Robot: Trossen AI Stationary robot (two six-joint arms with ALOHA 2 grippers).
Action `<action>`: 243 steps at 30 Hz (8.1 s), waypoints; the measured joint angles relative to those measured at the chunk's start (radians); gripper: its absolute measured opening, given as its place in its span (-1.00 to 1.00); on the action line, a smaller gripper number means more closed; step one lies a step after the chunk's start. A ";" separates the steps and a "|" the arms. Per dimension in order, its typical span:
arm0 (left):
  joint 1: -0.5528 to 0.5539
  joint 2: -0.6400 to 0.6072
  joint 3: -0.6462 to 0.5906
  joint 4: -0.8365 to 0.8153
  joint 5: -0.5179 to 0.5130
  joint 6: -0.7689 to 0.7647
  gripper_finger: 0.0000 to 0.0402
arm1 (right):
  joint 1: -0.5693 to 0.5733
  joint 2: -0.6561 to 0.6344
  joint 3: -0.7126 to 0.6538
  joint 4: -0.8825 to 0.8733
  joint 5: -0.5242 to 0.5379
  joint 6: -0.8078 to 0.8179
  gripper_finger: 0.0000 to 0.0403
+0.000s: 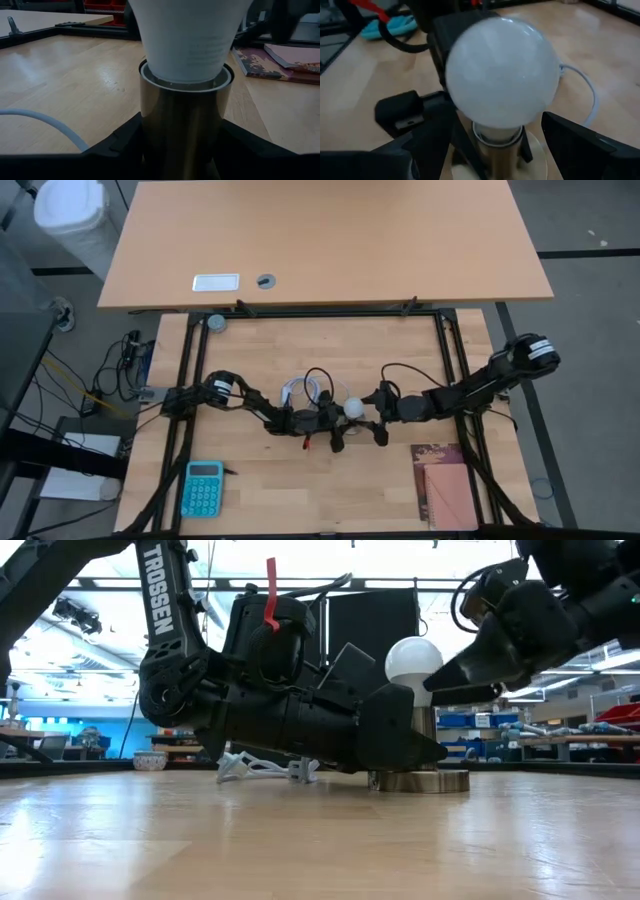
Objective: Screw lightbulb
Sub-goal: Insert the white lightbulb into the lamp socket
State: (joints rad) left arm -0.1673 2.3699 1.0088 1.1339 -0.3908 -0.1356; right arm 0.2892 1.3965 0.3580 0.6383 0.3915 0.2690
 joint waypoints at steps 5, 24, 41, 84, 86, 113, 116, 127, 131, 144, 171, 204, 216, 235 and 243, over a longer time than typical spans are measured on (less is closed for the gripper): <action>0.000 0.000 0.000 0.000 0.000 0.000 -0.01 | -0.011 0.092 0.000 0.105 -0.011 -0.021 0.53; 0.000 0.000 0.000 -0.003 0.000 0.000 -0.01 | -0.015 0.188 -0.103 0.443 -0.027 -0.027 0.31; 0.000 0.000 0.000 0.000 0.000 0.002 -0.01 | -0.086 0.188 -0.110 0.496 -0.194 -0.054 0.18; -0.002 0.000 0.000 0.000 -0.064 -0.018 -0.01 | -0.069 0.189 -0.066 0.414 -0.075 -0.112 0.13; -0.001 0.000 0.000 0.000 -0.063 -0.018 -0.01 | -0.069 0.189 -0.066 0.414 -0.076 -0.112 0.13; 0.000 0.001 0.000 0.002 -0.057 -0.012 -0.01 | -0.069 0.189 -0.066 0.414 -0.079 -0.116 0.13; 0.000 0.001 0.000 0.002 -0.057 -0.011 -0.01 | -0.069 0.189 -0.066 0.414 -0.079 -0.116 0.13; 0.000 0.001 0.000 0.003 -0.055 -0.011 -0.01 | -0.069 0.189 -0.066 0.413 -0.079 -0.117 -0.21; 0.000 0.001 0.000 0.003 -0.054 -0.011 -0.01 | -0.069 0.190 -0.066 0.414 -0.079 -0.115 -0.16; 0.000 0.001 0.000 0.004 -0.081 -0.031 -0.01 | -0.067 0.190 -0.066 0.417 -0.044 -0.070 -0.19; -0.002 0.002 0.032 -0.069 -0.291 -0.065 -0.01 | -0.006 0.190 0.005 0.272 0.176 0.034 -0.21; 0.003 0.009 0.163 -0.234 -0.655 -0.146 -0.01 | 0.010 0.331 0.203 0.112 0.477 0.203 -0.21; 0.003 0.008 0.163 -0.243 -0.651 -0.161 -0.01 | 0.012 0.342 0.217 0.108 0.462 0.185 -0.09; -0.007 0.006 0.141 -0.207 -0.458 -0.110 -0.01 | 0.022 0.186 0.082 0.106 0.248 0.137 0.71; 0.002 0.005 0.043 -0.027 -0.100 0.027 -0.01 | 0.041 0.067 -0.037 0.115 0.084 0.066 0.63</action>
State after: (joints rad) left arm -0.1653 2.3749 1.0516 1.1071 -0.4910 -0.1090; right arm 0.3300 1.4637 0.3211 0.7534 0.4751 0.3355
